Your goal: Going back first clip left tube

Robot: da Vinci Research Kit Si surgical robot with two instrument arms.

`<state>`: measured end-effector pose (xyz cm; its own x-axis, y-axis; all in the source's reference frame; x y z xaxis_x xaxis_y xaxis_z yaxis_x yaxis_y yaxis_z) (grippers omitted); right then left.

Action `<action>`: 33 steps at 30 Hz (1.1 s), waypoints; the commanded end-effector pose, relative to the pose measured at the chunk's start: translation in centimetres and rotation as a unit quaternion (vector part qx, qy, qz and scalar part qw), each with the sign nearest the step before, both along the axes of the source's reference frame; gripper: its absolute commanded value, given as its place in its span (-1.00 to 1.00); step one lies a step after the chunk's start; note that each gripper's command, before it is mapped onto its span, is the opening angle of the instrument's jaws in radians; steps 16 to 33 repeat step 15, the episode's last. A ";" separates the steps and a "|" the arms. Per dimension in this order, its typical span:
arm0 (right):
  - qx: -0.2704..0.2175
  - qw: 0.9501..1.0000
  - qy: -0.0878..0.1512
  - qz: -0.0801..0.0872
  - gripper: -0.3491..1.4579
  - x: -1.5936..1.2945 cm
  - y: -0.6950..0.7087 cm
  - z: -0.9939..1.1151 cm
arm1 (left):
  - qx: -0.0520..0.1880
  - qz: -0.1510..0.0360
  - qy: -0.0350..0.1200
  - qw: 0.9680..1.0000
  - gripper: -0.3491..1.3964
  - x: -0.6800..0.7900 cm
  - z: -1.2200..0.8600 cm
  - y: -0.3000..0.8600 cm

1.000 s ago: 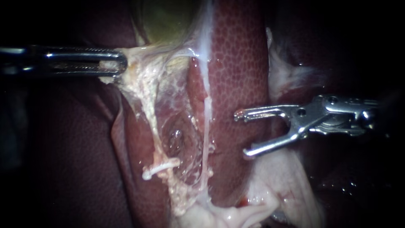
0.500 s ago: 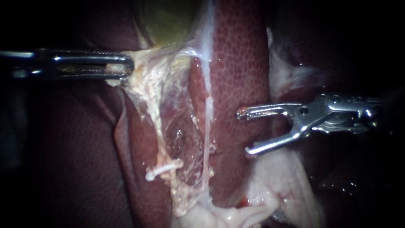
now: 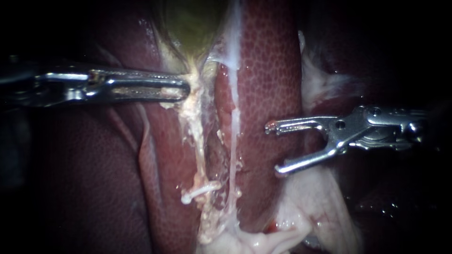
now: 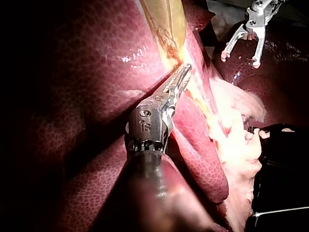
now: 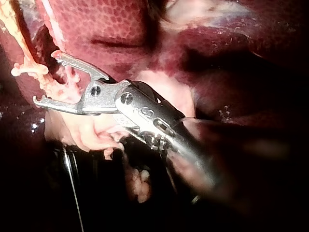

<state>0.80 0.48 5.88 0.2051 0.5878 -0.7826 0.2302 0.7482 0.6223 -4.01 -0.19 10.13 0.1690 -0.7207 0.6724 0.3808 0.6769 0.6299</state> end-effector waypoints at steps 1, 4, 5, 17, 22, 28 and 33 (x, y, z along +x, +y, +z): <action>0.000 1.000 0.000 0.000 0.05 0.00 0.00 -0.01 | 0.000 0.001 0.000 1.000 -1.00 -0.01 0.01 -0.01; 0.000 1.000 0.000 0.001 0.05 0.00 0.00 -0.02 | 0.003 0.002 0.000 1.000 -1.00 -0.02 0.02 -0.02; 0.000 1.000 0.000 0.001 0.05 0.00 0.00 -0.02 | 0.003 0.002 0.000 1.000 -1.00 -0.02 0.02 -0.02; 0.000 1.000 0.000 0.001 0.05 0.00 0.00 -0.03 | 0.006 0.003 0.000 1.000 -1.00 -0.01 0.03 -0.01; 0.000 1.000 0.000 0.001 0.05 0.00 0.00 -0.03 | 0.006 0.003 0.000 1.000 -1.00 -0.01 0.03 -0.01; 0.000 1.000 0.000 0.001 0.05 0.00 0.00 -0.03 | 0.006 0.003 0.000 1.000 -1.00 -0.01 0.03 -0.01; 0.000 1.000 0.000 0.001 0.05 0.00 0.00 -0.03 | 0.006 0.003 0.000 1.000 -1.00 -0.01 0.03 -0.01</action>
